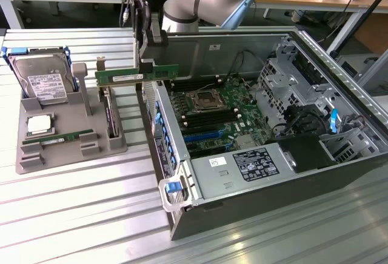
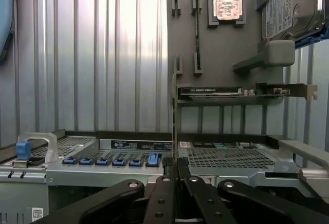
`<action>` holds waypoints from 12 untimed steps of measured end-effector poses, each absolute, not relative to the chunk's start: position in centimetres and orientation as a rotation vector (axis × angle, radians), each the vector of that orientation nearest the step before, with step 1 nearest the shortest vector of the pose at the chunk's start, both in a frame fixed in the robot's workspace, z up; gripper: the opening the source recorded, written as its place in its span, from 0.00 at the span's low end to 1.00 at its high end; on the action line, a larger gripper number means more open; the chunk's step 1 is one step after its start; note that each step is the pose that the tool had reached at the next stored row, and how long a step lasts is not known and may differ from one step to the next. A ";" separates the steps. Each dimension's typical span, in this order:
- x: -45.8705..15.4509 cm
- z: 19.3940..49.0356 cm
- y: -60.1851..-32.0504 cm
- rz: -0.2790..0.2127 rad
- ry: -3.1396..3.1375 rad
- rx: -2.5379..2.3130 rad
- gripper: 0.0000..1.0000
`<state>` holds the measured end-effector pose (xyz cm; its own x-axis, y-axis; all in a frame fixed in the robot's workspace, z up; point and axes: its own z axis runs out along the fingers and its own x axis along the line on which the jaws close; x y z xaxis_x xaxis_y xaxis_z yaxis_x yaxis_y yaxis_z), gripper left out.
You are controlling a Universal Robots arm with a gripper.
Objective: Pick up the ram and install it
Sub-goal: 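Pick up the ram and move it above insertion slot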
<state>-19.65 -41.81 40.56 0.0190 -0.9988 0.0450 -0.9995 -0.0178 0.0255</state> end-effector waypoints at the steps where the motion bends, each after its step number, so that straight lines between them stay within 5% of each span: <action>1: -19.6 40.6 -41.8 0.022 -2.166 2.206 0.12; 12: -18.2 40.6 -41.8 0.023 -2.166 2.206 0.12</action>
